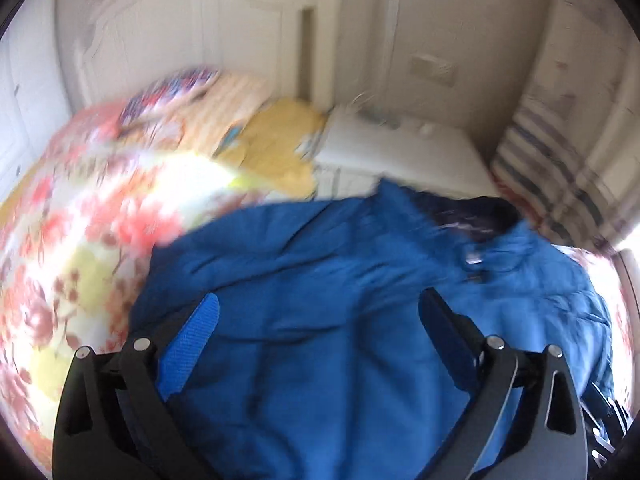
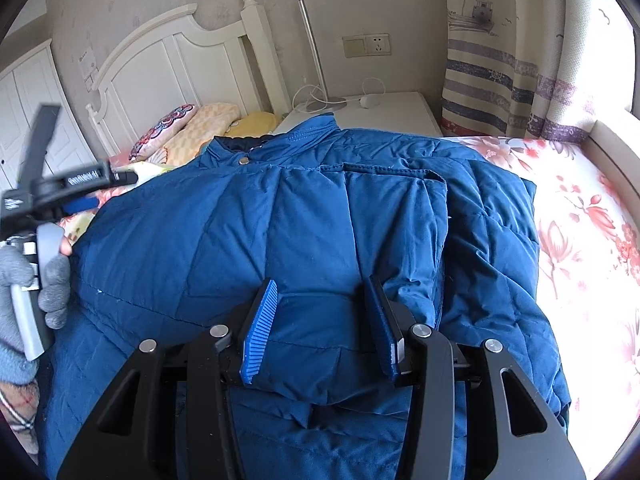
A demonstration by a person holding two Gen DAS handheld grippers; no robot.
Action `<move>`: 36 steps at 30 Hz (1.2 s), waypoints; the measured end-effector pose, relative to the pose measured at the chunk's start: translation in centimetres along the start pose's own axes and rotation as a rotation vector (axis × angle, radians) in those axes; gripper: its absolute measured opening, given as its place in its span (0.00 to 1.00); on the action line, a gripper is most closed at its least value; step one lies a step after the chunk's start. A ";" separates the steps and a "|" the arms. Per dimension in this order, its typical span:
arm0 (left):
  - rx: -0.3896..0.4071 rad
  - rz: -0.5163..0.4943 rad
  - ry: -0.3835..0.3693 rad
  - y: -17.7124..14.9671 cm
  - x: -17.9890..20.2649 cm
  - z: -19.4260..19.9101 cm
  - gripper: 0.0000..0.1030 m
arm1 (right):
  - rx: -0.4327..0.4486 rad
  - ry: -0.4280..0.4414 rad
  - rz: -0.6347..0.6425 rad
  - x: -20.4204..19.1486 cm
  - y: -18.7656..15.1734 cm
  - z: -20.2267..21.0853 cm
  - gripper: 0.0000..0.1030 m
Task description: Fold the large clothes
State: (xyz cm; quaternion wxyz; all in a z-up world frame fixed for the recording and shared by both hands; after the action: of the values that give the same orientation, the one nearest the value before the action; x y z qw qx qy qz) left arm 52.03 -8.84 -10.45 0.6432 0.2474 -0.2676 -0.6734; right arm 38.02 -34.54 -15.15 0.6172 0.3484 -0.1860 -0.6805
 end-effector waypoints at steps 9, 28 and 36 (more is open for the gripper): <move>-0.062 -0.134 0.001 -3.0 4.8 -4.8 0.98 | 0.001 0.004 -0.001 0.1 0.0 -0.1 0.43; -0.025 -0.040 0.079 -6.9 -5.7 -1.5 0.98 | -0.026 -0.096 0.027 -1.0 0.8 0.7 0.44; -0.020 -0.036 0.075 -7.0 -5.5 -1.5 0.98 | 0.075 -0.097 0.154 -7.2 6.6 -0.8 0.48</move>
State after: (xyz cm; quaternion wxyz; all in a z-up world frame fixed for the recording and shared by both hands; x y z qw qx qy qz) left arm 48.19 -3.19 -16.31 0.6432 0.2708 -0.2319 -0.6776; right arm 43.24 -28.51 -9.40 0.6446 0.3224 -0.2673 -0.6396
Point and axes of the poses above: each gripper's, at about its wrist camera, not at the fingertips, and z roughly against the way its jaws point, x to its right, y to its top, the point moved 5 cm from there along -z, roughly the way its jaws point, and after that the axes turned 2 degrees about -z, right-handed, at the moved point
